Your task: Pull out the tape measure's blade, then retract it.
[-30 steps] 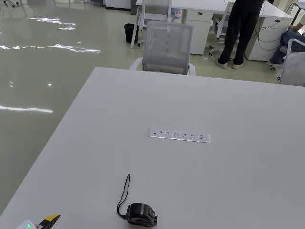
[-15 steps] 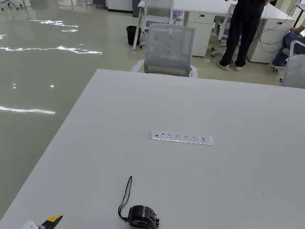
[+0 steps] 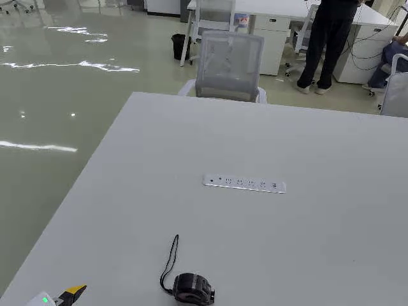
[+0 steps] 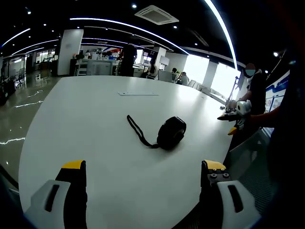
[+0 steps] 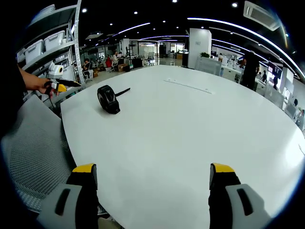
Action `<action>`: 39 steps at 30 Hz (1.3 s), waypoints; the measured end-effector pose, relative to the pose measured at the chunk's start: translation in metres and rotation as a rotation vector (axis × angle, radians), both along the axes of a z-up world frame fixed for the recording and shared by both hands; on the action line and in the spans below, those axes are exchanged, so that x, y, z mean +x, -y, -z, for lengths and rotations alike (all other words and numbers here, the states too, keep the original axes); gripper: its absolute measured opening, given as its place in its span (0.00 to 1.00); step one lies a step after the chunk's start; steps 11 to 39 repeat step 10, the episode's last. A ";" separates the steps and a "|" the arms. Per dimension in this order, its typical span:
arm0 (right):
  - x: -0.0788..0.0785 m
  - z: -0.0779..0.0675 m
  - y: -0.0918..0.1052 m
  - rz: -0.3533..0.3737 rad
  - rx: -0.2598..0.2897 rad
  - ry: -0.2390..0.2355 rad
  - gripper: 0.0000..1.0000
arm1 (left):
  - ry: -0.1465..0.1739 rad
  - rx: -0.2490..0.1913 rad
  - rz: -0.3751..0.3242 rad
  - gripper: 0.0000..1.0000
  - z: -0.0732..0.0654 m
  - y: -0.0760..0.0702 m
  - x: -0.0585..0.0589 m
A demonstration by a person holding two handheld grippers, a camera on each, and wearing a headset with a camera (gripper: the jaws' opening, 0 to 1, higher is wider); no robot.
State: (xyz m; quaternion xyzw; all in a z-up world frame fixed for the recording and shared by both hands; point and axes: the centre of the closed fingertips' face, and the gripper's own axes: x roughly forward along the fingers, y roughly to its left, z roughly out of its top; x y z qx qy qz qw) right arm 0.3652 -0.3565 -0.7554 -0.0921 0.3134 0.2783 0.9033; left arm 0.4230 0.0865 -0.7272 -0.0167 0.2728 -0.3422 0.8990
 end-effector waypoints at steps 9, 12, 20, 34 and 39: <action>0.001 -0.001 0.003 0.001 -0.005 0.002 1.00 | 0.005 -0.003 -0.006 0.99 -0.002 -0.001 0.001; 0.001 -0.001 0.004 0.001 -0.006 0.001 1.00 | 0.006 -0.003 -0.006 0.99 -0.002 -0.001 0.001; 0.001 -0.001 0.004 0.001 -0.006 0.001 1.00 | 0.006 -0.003 -0.006 0.99 -0.002 -0.001 0.001; 0.001 -0.001 0.004 0.001 -0.006 0.001 1.00 | 0.006 -0.003 -0.006 0.99 -0.002 -0.001 0.001; 0.001 -0.001 0.004 0.001 -0.006 0.001 1.00 | 0.006 -0.003 -0.006 0.99 -0.002 -0.001 0.001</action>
